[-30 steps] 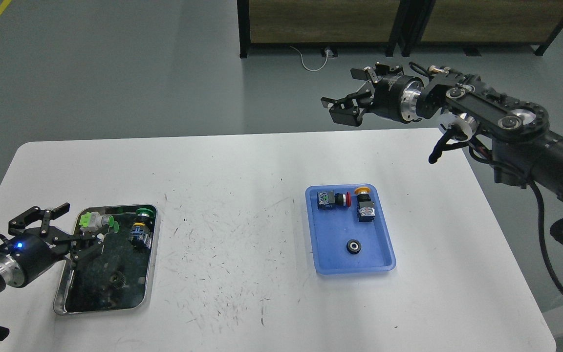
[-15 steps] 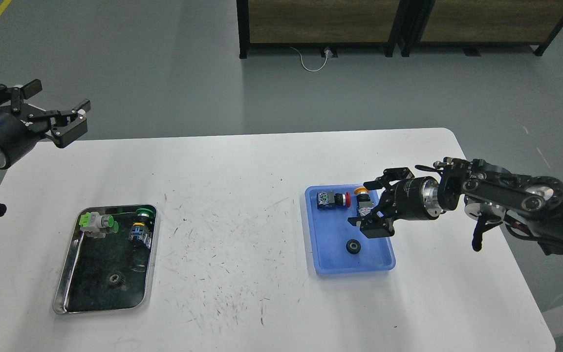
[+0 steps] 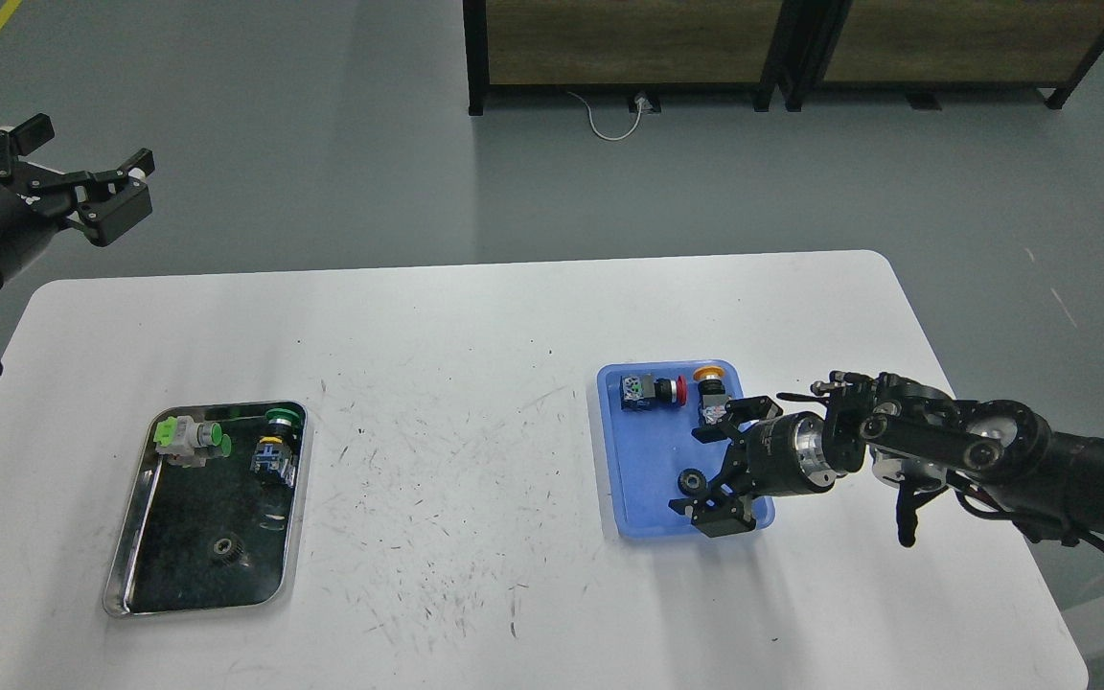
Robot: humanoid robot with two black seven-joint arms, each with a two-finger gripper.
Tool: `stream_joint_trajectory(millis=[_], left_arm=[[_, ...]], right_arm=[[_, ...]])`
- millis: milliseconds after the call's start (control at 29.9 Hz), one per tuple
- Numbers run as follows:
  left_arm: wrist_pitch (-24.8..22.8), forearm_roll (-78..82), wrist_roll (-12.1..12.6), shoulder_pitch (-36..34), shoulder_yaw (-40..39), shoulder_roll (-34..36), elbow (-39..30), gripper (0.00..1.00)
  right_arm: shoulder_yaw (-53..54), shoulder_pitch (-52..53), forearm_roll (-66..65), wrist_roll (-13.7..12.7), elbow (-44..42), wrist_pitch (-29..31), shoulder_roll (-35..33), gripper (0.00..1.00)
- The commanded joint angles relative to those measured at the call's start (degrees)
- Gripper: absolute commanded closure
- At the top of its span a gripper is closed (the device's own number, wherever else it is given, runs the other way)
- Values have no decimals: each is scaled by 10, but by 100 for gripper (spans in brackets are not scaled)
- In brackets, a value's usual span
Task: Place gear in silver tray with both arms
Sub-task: 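Grasp the second black gear in the blue tray with the right gripper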
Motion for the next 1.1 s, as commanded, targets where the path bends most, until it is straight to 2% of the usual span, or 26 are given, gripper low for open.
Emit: stream_joint_trajectory(millis=[0, 635, 802, 1070], left_arm=[[0, 0, 0, 1, 1, -1, 0, 2], [3, 1, 1, 1, 2, -1, 1, 2], [3, 1, 0, -2, 11, 0, 3, 2], [3, 1, 1, -1, 11, 0, 7, 2]], right_arm=[[1, -3, -1, 0, -20, -7, 21, 3], [5, -21, -18, 2, -28, -15, 16, 7], [7, -23, -22, 1, -27, -15, 15, 16], [9, -23, -26, 0, -26, -11, 12, 37]])
